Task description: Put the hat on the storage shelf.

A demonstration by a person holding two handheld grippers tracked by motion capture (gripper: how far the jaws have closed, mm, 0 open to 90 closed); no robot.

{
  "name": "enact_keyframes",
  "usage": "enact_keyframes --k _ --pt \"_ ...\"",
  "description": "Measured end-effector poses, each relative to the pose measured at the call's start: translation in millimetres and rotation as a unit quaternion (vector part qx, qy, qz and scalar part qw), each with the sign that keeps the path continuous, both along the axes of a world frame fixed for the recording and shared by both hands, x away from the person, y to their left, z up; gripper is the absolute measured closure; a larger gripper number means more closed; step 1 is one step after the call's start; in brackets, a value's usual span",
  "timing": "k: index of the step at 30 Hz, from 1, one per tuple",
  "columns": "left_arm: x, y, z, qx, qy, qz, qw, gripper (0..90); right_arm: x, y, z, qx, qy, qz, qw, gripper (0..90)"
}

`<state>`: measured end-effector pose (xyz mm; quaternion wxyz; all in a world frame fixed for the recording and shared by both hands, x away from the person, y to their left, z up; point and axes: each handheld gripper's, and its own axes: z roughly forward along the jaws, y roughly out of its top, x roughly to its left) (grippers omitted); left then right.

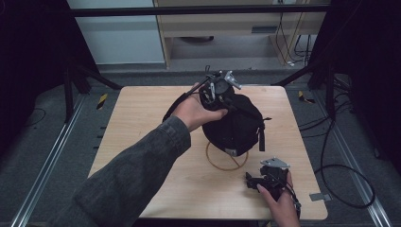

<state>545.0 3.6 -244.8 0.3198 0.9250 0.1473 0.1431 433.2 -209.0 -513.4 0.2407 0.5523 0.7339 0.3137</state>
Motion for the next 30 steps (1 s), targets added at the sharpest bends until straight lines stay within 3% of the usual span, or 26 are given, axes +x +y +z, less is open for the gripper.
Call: enact_keyframes --k 14,22,30 --pt "-0.8 -1.0 -4.3 0.000 -0.002 0.001 1.0000 69.0 0.0 0.0 0.0 0.000 0.000 0.000 1.0000 0.4" --pt "-0.9 4.1 -7.9 -0.012 -0.007 0.006 0.9999 64.6 0.0 0.0 0.0 0.000 0.000 0.000 1.0000 0.4" --pt "-2.7 10.6 -7.7 -0.025 -0.020 0.011 0.9994 49.4 0.0 0.0 0.0 0.000 0.000 0.000 1.0000 0.4"
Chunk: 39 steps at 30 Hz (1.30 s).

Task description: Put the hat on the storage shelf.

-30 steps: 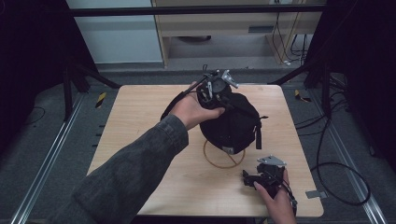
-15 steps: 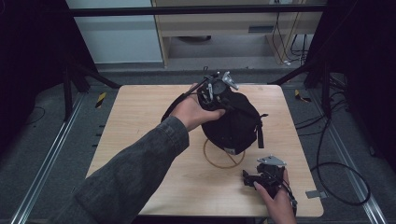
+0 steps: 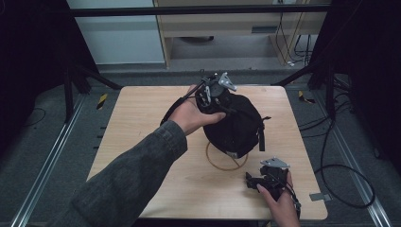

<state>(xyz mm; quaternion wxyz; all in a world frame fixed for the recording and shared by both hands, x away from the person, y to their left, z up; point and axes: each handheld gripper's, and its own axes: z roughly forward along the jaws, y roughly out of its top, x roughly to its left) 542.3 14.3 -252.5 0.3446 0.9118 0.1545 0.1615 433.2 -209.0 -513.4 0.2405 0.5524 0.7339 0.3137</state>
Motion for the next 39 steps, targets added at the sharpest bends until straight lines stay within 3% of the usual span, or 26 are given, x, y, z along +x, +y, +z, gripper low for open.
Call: enact_keyframes --k 11,20,33,39 --pt "-3.9 2.8 -1.4 -0.021 -0.023 0.004 0.9995 26.1 0.0 0.0 0.0 0.000 0.000 0.000 1.0000 0.4" --pt "-7.9 5.5 -1.9 -0.045 -0.023 0.008 0.9987 9.2 0.0 0.0 0.0 0.000 0.000 0.000 1.0000 0.3" --pt "-21.2 11.4 -9.4 -0.073 -0.029 0.005 0.9969 5.9 0.0 0.0 0.0 0.000 0.000 0.000 1.0000 0.4" --pt "-30.5 16.1 -9.6 -0.075 -0.030 0.000 0.9967 5.3 -0.1 0.3 0.0 0.001 0.001 -0.001 1.0000 0.4"
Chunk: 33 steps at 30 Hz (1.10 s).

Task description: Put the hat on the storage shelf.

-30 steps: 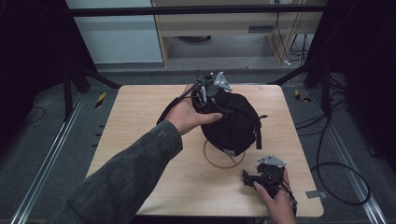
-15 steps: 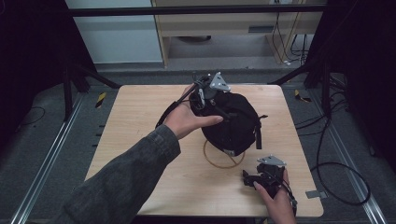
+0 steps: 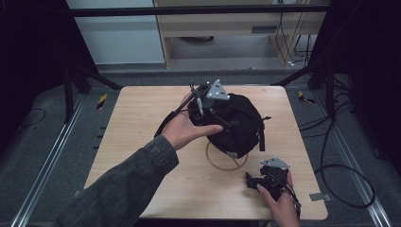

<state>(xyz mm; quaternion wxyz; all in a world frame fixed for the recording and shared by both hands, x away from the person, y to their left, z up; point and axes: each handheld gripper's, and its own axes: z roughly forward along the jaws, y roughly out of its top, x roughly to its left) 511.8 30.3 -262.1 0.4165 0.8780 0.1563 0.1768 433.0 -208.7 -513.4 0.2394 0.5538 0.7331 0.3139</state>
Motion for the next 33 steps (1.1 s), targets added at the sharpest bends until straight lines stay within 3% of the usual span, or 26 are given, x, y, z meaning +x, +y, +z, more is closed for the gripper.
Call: enact_keyframes --k 13,33 --pt "-20.8 9.7 -3.9 -0.016 0.000 -0.013 0.9998 3.3 0.0 0.1 0.0 0.000 0.000 -0.001 1.0000 0.3" --pt "-46.8 54.9 -19.3 -0.033 -0.001 -0.005 0.9994 4.1 -0.5 0.1 0.3 -0.001 0.001 -0.001 1.0000 0.3"
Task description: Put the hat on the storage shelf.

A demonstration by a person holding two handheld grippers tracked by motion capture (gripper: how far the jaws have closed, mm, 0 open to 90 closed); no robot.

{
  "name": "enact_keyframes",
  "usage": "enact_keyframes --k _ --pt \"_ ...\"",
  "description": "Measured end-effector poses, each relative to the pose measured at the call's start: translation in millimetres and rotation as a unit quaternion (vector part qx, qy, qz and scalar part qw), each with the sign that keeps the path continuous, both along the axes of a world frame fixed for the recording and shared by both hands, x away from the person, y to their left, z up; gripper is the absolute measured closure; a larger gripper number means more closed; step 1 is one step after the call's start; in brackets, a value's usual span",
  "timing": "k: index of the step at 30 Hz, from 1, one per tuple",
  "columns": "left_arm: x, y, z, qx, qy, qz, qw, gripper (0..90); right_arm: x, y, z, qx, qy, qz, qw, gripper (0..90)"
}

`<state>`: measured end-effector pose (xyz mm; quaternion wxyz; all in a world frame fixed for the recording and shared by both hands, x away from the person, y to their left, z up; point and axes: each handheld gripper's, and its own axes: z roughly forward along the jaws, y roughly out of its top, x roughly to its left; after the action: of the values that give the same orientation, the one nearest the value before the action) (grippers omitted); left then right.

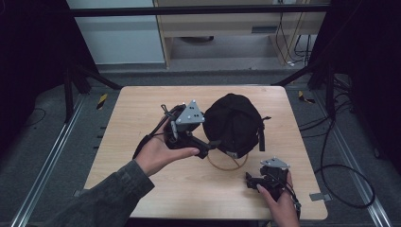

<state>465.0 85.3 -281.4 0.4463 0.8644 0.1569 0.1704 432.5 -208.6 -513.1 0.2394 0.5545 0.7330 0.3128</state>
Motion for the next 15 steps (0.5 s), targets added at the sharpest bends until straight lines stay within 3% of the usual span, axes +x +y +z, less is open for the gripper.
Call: enact_keyframes --k 15 --pt "-6.8 13.2 -12.8 -0.005 0.005 0.006 1.0000 3.8 0.1 -0.1 -0.1 -0.001 -0.001 0.001 1.0000 0.3"
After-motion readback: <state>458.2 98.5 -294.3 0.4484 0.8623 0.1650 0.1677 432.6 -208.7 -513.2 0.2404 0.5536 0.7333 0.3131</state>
